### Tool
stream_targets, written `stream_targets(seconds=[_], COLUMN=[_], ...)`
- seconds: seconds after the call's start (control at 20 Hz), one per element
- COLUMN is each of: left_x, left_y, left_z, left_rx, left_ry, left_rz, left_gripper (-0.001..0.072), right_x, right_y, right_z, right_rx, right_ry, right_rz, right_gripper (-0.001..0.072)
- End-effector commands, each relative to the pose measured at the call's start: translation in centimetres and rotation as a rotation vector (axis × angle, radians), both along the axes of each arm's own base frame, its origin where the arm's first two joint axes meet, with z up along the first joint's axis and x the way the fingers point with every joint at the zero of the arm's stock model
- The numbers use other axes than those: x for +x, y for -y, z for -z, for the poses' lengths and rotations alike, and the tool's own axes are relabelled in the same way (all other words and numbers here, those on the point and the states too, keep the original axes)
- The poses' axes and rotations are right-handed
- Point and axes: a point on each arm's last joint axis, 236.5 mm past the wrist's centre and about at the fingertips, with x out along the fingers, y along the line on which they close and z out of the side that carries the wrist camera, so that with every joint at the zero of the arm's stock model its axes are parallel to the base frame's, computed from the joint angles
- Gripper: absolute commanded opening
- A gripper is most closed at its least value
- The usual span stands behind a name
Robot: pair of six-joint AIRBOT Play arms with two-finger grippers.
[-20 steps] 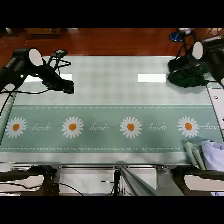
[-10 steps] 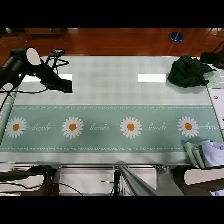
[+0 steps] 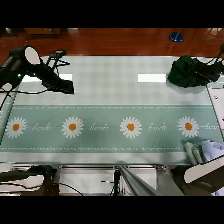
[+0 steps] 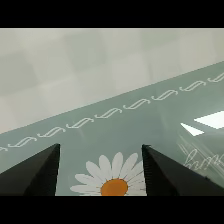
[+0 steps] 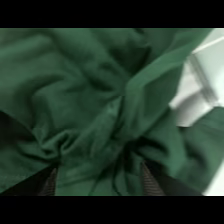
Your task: Fold the shirts.
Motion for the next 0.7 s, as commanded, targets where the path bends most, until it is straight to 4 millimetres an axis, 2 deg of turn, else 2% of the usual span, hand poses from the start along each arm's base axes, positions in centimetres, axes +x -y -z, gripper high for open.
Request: stream_targets(seconds=[0.0,0.05,0.1,0.15,0.2,0.25,0.35,0.5,0.65], left_x=[-0.2,-0.2,-0.2,-0.2,-0.2,-0.3,-0.1,0.9,1.0], left_y=[1.0,1.1,1.1,1.1,1.1,1.1,1.1,1.3,1.3], left_z=[-0.3,-0.3,-0.3,-0.3,-0.4,-0.6,-2.0,-7.2,-14.8], left_rx=[-0.046,-0.050,-0.050,-0.050,-0.050,-0.050,-0.054,-0.070,-0.091], left_ry=[-0.007,-0.008,-0.008,-0.008,-0.008,-0.005,0.022,0.135,0.300], left_rz=[-0.004,-0.006,-0.005,-0.005,-0.005,-0.004,-0.001,0.010,0.021], left_gripper=[0.0609,0.0610,0.0609,0.0609,0.0609,0.0609,0.0609,0.0609,0.0609], right_x=[0.8,0.9,1.1,1.3,1.6,2.0,2.7,2.4,-0.6], right_y=[-2.3,-2.8,-3.2,-3.4,-3.6,-3.8,-3.7,-4.2,-6.8], right_z=[3.2,3.5,3.3,2.8,1.5,-0.5,-6.0,-17.9,-30.2], right_rx=[0.066,0.067,0.065,0.063,0.062,0.040,-0.033,-0.137,-0.175], right_ry=[-0.023,-0.027,-0.023,-0.014,0.007,0.042,0.125,0.315,0.532], right_rz=[-0.009,-0.019,-0.027,-0.032,-0.054,-0.094,-0.166,-0.218,-0.252], right_gripper=[0.0538,0.0397,0.0114,0.0028,0.0027,0.0027,0.0026,0.0026,0.0026])
